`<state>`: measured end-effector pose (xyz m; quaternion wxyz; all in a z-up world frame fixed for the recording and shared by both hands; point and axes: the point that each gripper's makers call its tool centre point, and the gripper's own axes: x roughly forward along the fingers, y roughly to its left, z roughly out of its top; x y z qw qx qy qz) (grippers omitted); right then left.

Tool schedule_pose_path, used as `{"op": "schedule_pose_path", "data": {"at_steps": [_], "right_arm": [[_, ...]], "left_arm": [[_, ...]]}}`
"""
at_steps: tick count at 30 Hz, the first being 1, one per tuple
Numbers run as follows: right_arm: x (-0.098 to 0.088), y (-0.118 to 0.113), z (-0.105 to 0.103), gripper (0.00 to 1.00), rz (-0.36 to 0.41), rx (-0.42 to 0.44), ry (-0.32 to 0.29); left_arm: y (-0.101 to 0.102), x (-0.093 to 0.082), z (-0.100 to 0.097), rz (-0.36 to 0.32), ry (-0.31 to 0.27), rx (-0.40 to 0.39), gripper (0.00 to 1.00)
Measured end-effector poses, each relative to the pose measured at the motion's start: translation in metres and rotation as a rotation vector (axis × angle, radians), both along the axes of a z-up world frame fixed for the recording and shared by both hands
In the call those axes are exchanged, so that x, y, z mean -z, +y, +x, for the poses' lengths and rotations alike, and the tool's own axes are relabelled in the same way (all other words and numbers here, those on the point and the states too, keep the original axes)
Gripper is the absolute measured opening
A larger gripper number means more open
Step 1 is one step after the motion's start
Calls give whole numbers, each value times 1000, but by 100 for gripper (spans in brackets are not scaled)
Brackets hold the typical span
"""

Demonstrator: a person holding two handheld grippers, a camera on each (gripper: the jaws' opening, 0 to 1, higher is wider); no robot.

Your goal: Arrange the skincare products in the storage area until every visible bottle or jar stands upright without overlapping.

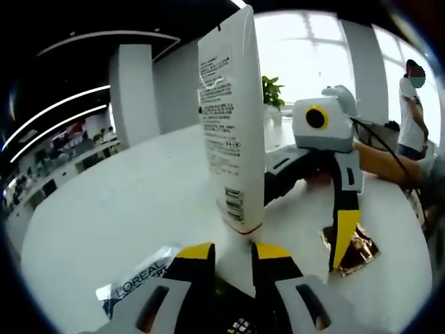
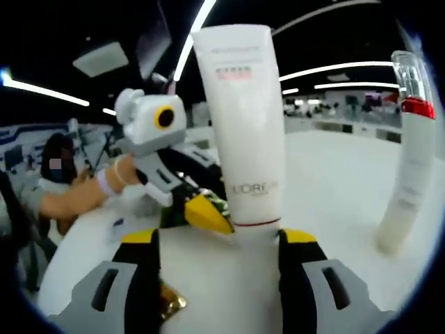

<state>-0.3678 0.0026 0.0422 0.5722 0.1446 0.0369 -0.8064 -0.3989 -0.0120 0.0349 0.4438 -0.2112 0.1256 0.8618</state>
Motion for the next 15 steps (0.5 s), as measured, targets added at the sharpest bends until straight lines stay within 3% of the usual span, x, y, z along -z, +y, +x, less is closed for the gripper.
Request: {"op": "schedule_pose_path", "data": {"at_steps": [10, 13, 15], "right_arm": [[2, 5, 5, 70, 12, 2, -33], [3, 3, 10, 62, 16, -20, -52], [3, 0, 13, 66, 25, -23, -56]], "left_arm": [[-11, 1, -11, -5, 8, -77, 20], [-14, 3, -16, -20, 24, -113, 20], [-16, 4, -19, -29, 30, -135, 20]]}}
